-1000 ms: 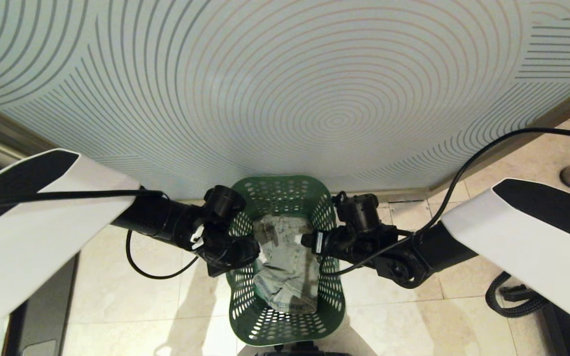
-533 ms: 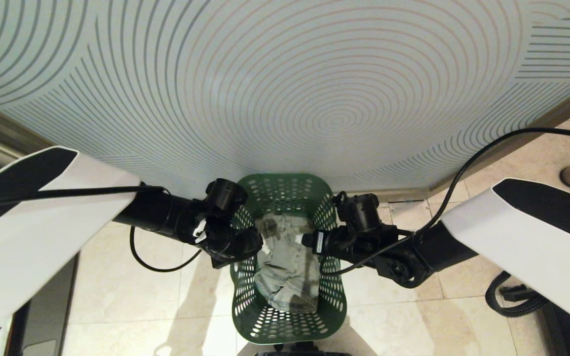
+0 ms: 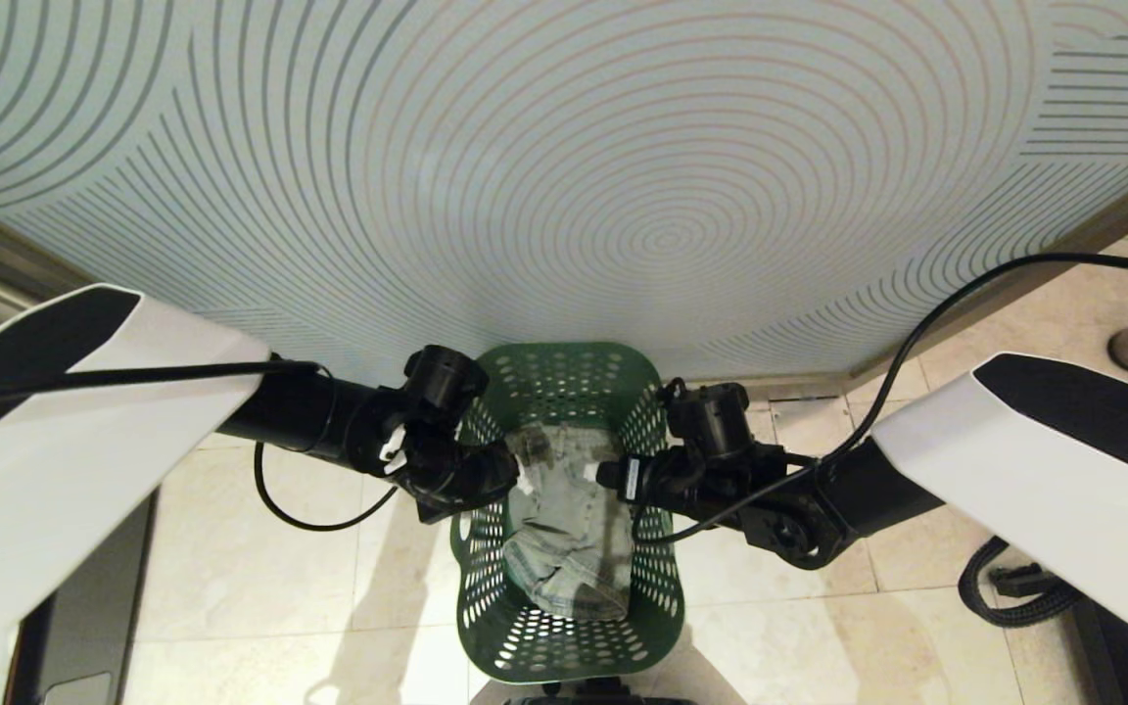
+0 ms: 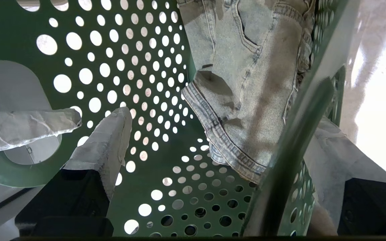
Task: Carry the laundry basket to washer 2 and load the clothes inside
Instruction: Pick up the clothes basket and put it beside the washing machine
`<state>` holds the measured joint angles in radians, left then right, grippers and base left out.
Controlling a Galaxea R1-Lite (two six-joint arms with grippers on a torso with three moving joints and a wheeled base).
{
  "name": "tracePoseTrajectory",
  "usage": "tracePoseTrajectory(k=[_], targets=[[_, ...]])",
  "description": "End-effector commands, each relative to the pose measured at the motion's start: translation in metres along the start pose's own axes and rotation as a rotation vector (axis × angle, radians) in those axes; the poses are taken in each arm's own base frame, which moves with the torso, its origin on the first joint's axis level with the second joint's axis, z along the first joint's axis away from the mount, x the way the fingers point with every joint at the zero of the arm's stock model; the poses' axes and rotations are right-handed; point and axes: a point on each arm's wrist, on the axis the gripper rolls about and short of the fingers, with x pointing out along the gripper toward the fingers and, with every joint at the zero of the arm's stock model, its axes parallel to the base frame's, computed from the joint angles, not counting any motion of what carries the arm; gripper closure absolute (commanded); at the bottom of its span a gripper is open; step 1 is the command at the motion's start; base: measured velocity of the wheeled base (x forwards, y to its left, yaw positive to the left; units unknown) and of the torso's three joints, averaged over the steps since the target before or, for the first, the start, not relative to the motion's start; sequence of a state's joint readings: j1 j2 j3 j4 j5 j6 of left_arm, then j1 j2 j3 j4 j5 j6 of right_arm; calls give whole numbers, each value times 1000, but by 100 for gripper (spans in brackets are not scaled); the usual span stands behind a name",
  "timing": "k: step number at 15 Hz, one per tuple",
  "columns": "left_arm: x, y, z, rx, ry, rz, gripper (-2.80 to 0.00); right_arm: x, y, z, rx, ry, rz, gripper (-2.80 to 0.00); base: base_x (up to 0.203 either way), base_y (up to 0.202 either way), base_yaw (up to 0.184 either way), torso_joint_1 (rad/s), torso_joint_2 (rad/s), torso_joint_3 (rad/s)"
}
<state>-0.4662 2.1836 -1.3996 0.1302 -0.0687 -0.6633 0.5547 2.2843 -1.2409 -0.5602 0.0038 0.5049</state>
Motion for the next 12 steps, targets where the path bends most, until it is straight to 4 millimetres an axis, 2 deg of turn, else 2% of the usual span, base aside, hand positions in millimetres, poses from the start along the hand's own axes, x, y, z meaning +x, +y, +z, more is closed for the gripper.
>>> tracePoseTrajectory(k=[1, 7, 12], targets=[[-4, -1, 2, -4, -9, -6, -280, 1, 1, 1, 3, -6, 5, -280, 0, 0, 0, 0, 0, 0], [-12, -5, 7, -8, 14, 13, -280, 1, 1, 1, 3, -5, 4, -280, 0, 0, 0, 0, 0, 0], [-7, 0, 1, -15, 69, 52, -280, 1, 1, 1, 3, -5, 4, -280, 0, 0, 0, 0, 0, 0]])
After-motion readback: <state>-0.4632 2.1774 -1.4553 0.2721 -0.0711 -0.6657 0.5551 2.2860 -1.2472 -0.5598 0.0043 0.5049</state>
